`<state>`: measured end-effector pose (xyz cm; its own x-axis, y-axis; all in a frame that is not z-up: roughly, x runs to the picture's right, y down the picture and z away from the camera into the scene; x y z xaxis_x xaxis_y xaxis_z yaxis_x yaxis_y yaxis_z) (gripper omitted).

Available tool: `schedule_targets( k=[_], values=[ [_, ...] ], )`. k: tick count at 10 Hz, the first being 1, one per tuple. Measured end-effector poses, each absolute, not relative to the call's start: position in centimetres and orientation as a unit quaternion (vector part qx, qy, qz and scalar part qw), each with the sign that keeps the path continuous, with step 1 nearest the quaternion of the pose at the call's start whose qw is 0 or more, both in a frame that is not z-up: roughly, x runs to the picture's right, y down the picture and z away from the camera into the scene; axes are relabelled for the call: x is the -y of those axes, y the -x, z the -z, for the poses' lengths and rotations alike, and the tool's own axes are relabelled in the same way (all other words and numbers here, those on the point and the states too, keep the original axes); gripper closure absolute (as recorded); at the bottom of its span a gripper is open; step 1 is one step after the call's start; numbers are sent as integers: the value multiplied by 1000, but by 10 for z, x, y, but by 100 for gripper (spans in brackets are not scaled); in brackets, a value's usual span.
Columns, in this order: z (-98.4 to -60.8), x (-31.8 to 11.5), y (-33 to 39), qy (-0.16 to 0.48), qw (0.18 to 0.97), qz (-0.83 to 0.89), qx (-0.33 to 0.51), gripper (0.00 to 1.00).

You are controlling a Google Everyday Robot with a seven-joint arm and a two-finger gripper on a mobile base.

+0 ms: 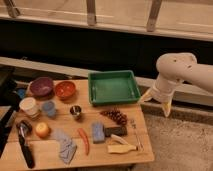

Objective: Wipe purple bowl with brush

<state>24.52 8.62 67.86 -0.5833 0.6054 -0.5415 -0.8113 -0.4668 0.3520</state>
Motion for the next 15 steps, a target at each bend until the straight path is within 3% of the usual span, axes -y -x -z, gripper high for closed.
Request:
schedule_targets(
  k=[3, 8, 15],
  values=[
    [-678, -70, -210, 162, 475, -814, -292, 20],
    [-686, -59, -85, 187, 577, -747, -272, 20],
    [-614, -113, 99, 284, 710, -624, -161, 20]
  ],
)
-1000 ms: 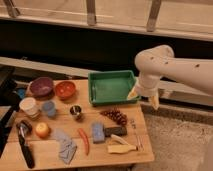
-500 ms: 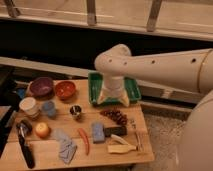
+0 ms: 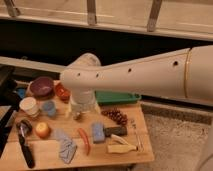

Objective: Wipe purple bowl with brush

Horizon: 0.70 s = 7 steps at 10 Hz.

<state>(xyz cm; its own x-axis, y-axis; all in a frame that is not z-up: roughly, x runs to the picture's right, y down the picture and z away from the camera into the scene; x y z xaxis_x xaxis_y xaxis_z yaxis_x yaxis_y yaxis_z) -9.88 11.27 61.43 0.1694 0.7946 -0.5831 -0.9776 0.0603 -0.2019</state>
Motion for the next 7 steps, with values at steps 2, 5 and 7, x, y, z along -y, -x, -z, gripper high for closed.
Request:
schedule_targets(
  k=[2, 5, 7],
  values=[
    [-612, -115, 103, 285, 716, -619, -156, 20],
    [-612, -115, 102, 287, 719, -615, -152, 20],
    [-615, -111, 116, 291, 738, -593, -139, 20]
  ],
)
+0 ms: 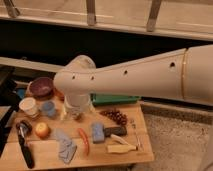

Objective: Wipe purple bowl with brush

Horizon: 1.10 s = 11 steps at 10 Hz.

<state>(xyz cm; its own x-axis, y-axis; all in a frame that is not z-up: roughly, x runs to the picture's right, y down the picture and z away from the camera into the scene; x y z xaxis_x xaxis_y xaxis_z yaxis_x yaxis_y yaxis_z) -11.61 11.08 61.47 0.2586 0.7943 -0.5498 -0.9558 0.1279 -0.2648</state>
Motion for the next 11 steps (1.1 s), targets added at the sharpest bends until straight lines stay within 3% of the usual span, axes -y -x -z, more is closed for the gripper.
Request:
schedule_targets(
  k=[8, 11],
  values=[
    [-641, -104, 295, 341, 819, -456, -69, 20],
    [-642, -106, 302, 345, 822, -449, -66, 20]
  ],
)
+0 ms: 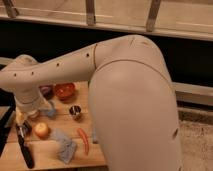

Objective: Wipe purple bowl with brush

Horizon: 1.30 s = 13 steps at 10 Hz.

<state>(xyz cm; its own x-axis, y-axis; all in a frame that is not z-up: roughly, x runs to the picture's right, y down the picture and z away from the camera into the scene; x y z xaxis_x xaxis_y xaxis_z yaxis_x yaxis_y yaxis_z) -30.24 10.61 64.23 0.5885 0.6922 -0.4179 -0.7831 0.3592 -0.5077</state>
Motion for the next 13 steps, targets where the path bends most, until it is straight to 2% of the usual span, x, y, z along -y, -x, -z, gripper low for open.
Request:
schedule_targets(
  k=[5, 10, 13],
  values=[
    [-657, -108, 301, 362, 819, -437, -87, 20],
    [-673, -174, 339, 432, 785, -438, -71, 20],
    [-676, -188, 355, 458, 772, -436, -64, 20]
  ],
)
